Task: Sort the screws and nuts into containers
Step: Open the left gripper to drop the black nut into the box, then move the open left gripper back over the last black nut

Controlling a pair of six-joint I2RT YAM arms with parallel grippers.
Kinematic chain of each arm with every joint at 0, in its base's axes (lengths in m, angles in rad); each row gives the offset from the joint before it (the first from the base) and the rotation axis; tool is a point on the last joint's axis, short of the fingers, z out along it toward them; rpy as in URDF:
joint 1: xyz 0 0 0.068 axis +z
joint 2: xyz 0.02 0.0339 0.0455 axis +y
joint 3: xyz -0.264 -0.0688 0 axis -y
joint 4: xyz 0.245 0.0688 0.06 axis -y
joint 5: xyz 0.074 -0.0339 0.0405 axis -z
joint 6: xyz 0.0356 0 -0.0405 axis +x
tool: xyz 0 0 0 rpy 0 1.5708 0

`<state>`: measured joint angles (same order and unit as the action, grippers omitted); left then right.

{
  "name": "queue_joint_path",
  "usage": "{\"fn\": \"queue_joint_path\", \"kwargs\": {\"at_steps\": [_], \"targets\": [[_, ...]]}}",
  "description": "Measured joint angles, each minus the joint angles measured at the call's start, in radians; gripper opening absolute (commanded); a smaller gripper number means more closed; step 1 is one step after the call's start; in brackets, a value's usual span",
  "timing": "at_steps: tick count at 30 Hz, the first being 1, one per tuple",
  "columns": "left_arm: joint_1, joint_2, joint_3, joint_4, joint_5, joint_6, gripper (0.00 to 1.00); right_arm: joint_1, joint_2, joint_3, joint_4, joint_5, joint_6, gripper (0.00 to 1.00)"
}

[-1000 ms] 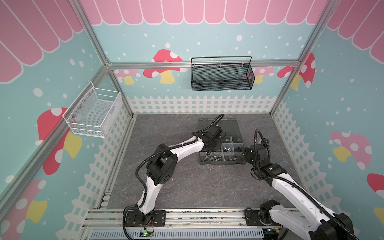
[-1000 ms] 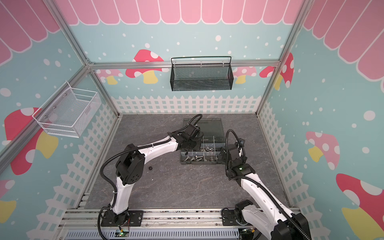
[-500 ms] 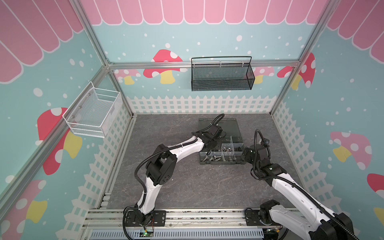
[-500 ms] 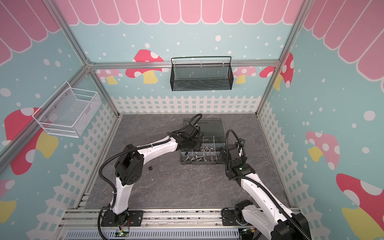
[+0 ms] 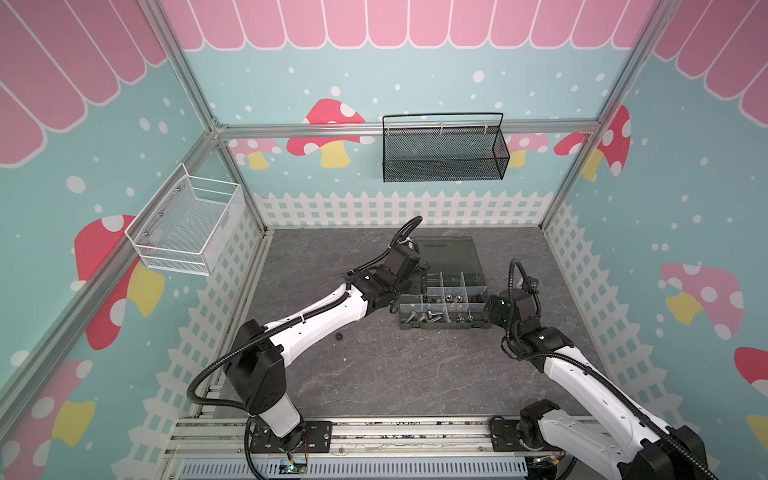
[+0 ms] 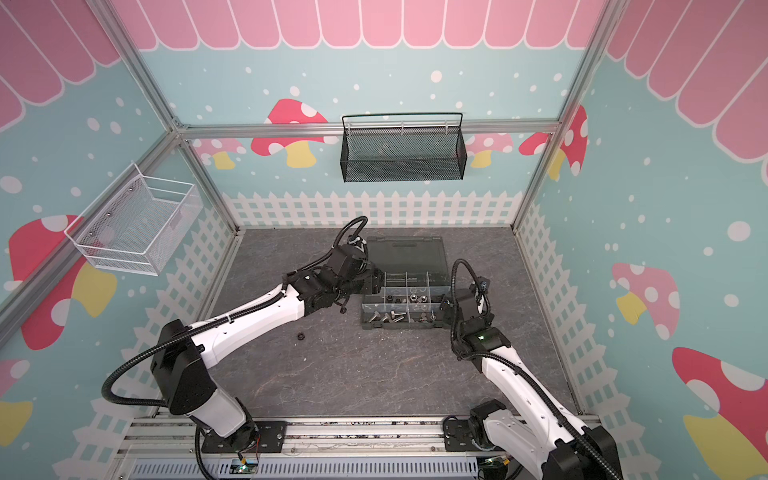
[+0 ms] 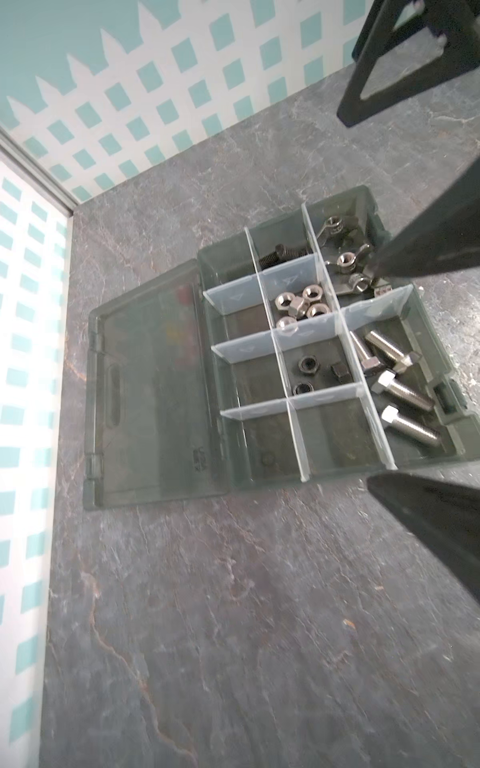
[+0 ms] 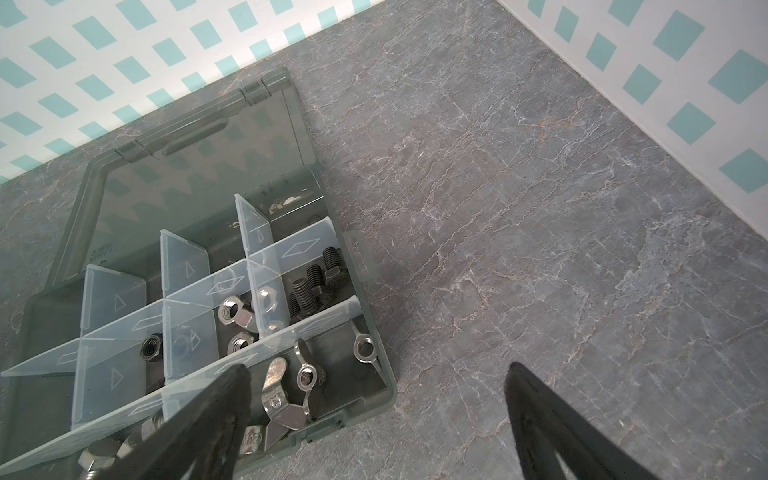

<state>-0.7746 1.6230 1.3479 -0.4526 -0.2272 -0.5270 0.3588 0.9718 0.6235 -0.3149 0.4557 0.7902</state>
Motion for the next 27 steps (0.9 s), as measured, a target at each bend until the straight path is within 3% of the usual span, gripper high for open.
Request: {"fn": "queue_joint_path", "kwargs": {"at_steps": [10,17,27], "targets": [[0.041,-0.228,-0.328,-0.094,-0.138,-0.068,0.84,0.0,0.003,0.0,0.001,-0.003,0.0,0.97],[0.134,-0.37,-0.51,-0.172,-0.14,-0.136,0.8,0.0,0.022,0.0,0.007,-0.011,0.0,0.97],[0.204,-0.398,-0.635,-0.233,-0.103,-0.182,0.67,0.0,0.037,0.0,0.017,-0.027,0.001,0.97]]}}
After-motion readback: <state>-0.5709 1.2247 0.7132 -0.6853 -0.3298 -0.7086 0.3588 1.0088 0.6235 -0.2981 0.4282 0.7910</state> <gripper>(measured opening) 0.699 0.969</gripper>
